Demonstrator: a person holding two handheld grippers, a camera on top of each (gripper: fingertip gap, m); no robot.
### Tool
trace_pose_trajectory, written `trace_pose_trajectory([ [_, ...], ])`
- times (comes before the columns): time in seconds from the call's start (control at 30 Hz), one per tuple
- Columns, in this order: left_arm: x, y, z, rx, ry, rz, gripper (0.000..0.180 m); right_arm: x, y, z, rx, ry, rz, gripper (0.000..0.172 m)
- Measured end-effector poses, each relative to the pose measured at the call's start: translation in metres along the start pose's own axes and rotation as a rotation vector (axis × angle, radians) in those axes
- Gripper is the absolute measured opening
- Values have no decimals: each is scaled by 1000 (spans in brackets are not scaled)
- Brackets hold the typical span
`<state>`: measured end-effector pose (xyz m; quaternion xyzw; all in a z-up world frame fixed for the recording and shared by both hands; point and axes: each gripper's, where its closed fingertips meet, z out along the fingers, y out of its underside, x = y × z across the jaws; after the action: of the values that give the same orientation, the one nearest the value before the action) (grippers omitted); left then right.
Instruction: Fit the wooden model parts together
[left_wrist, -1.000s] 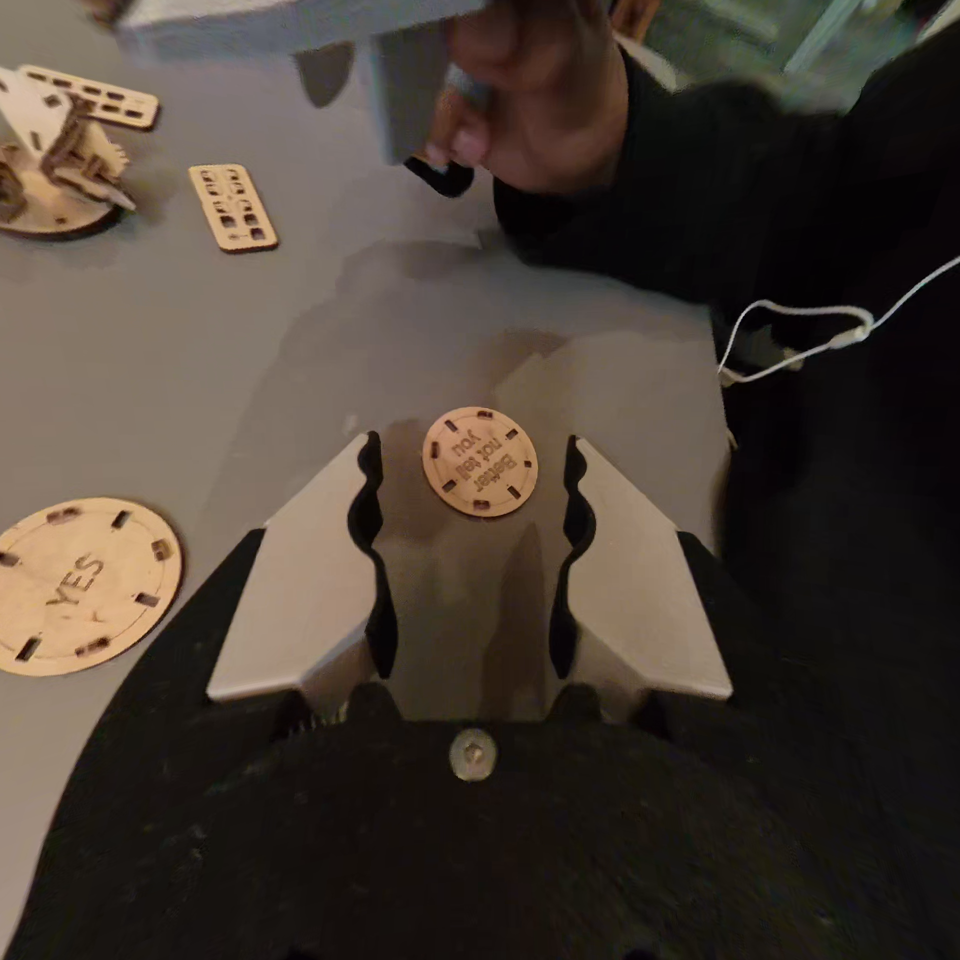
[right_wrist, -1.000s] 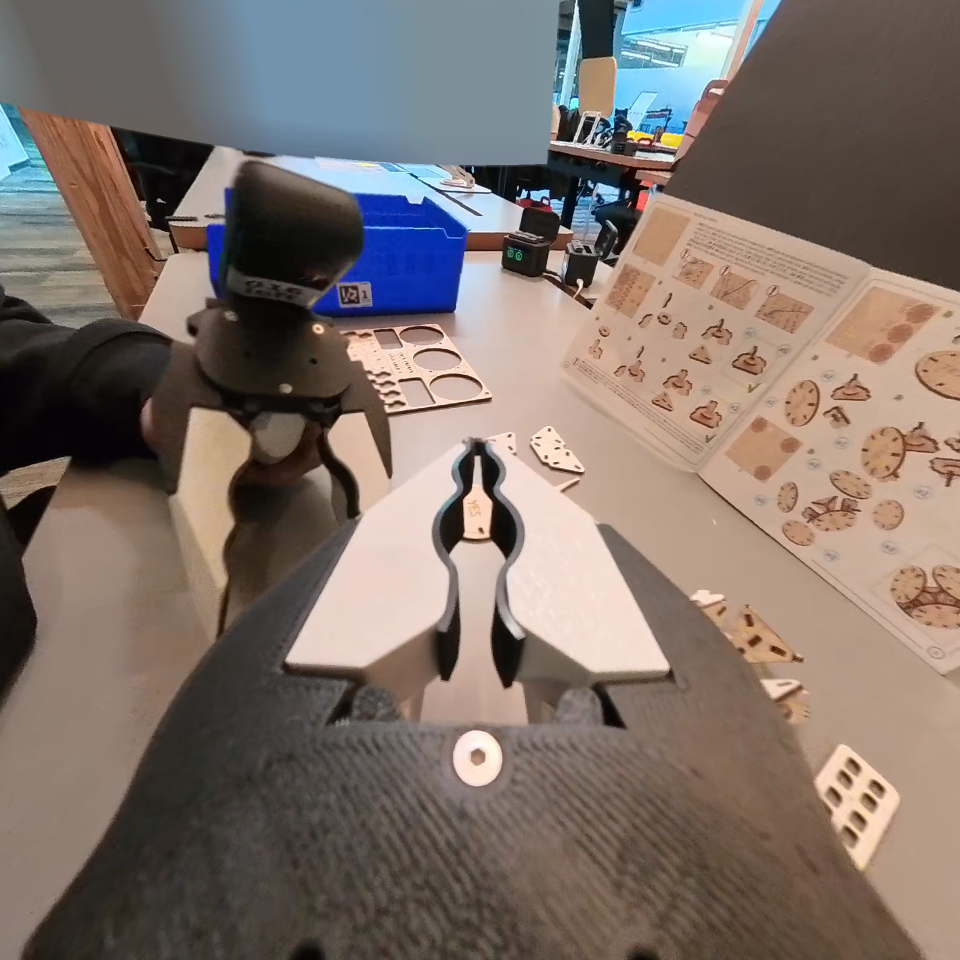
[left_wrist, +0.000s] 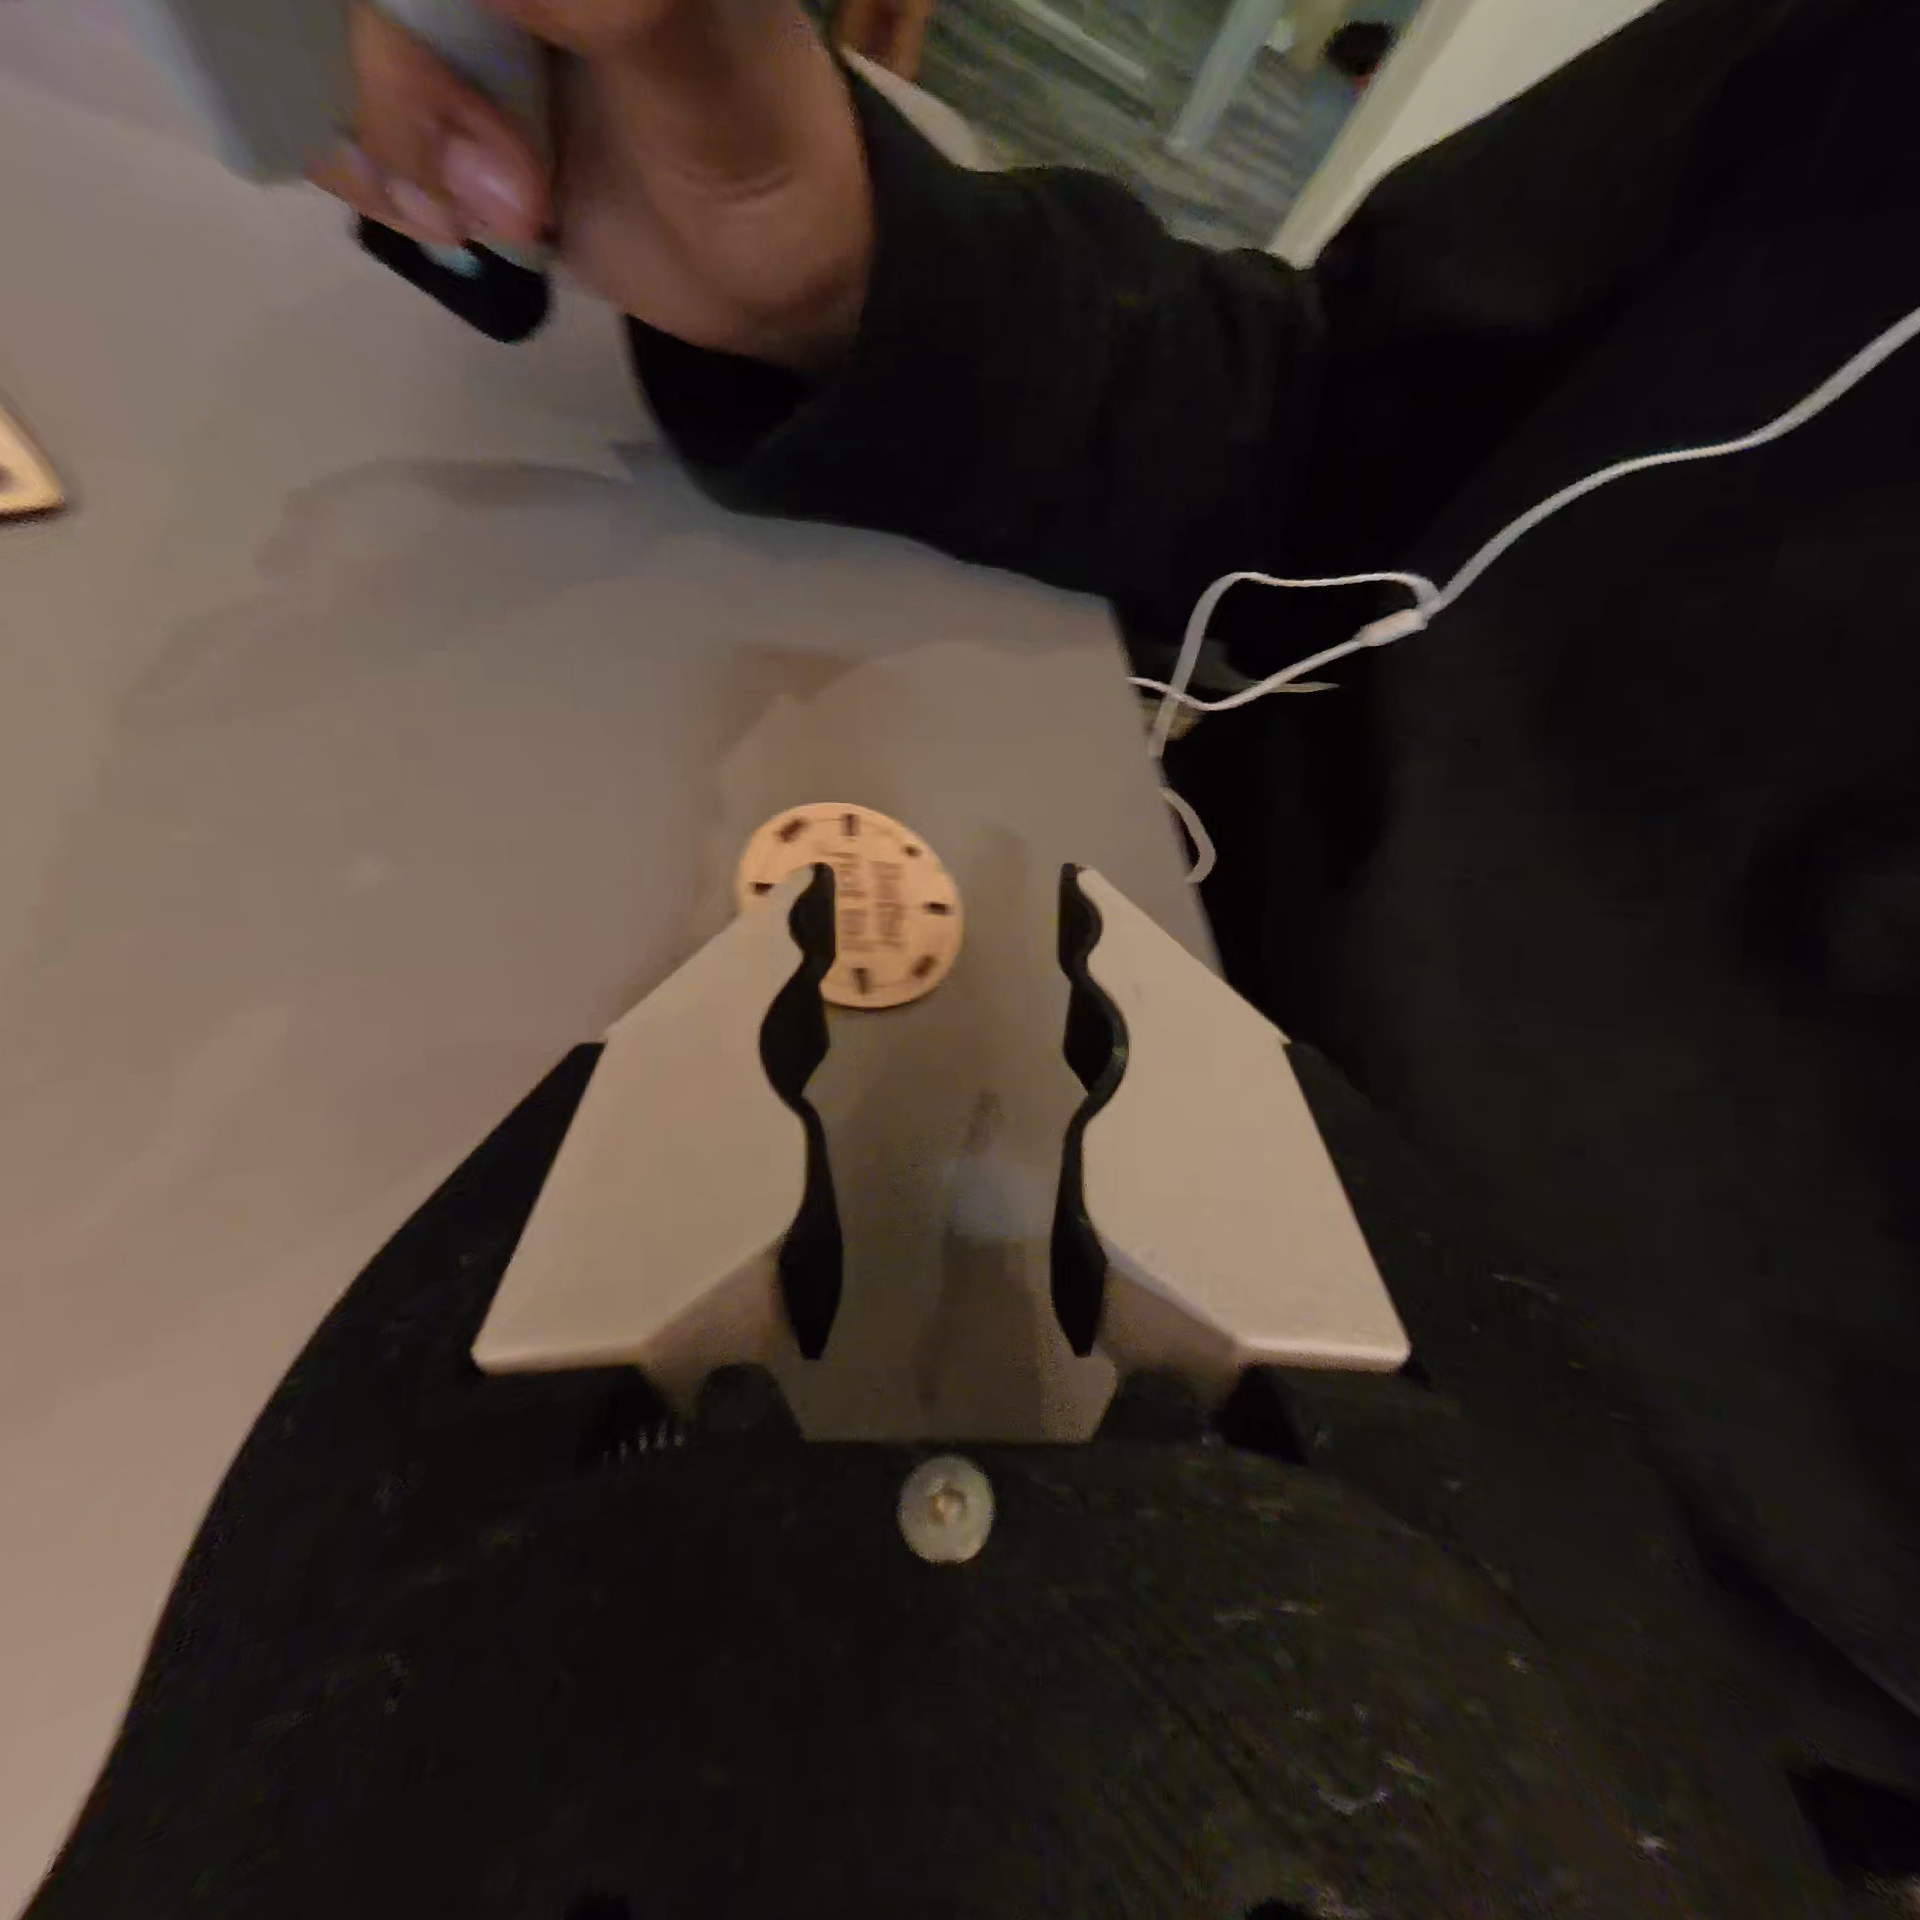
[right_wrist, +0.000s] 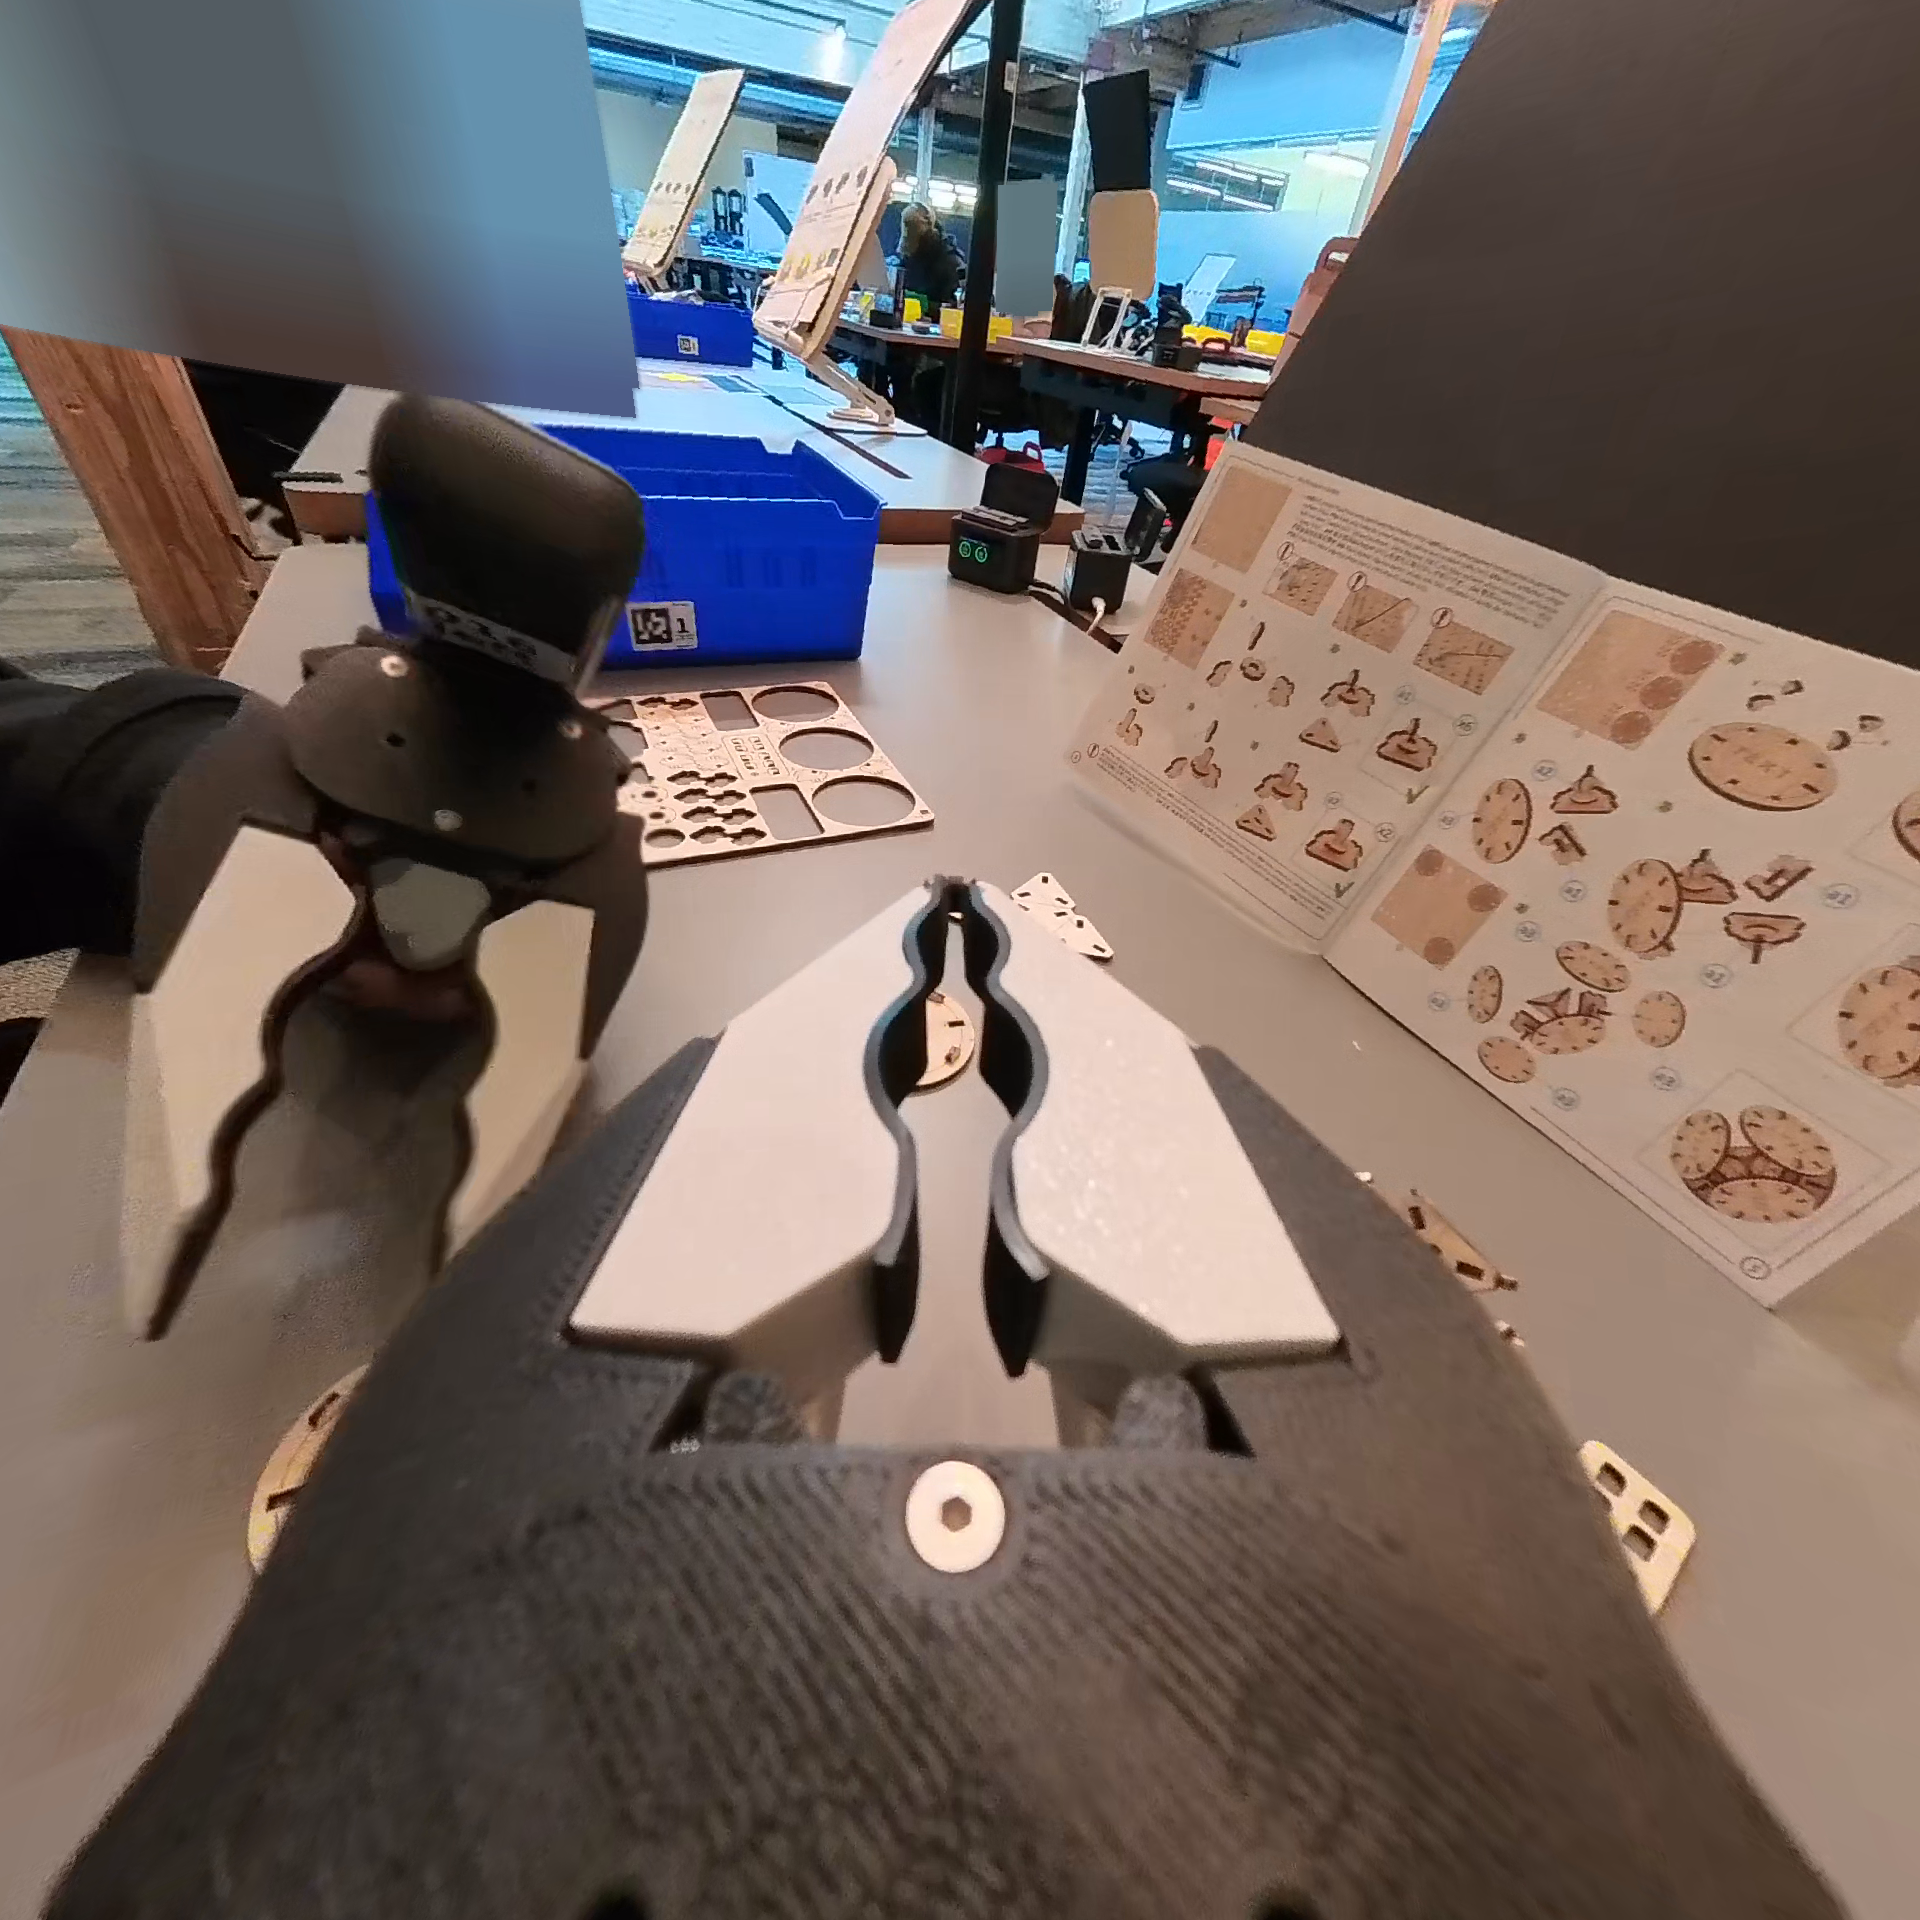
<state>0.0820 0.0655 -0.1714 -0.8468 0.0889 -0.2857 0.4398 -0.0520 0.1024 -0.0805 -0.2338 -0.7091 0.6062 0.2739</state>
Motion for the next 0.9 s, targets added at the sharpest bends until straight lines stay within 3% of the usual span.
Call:
trace_pose_trajectory([
  [0.13,-22,4,5,-43,-171,32,70,-1,-1,1,3,-4,2,0],
  [0.3,-18,10,18,-116,-202,96,75,3,-7,-3,17,16,-3,0],
  [0.43,-18,20,24,-194,-226,149,73,10,-10,-9,32,36,0,0],
  [0.6,-28,20,23,-201,-306,144,44,9,-10,-9,45,21,19,0],
  [0.73,-51,16,10,-170,-423,86,40,6,-8,-7,39,11,11,1],
  [0.9,-86,13,-22,-67,-564,-125,38,6,-6,-5,29,12,6,1],
])
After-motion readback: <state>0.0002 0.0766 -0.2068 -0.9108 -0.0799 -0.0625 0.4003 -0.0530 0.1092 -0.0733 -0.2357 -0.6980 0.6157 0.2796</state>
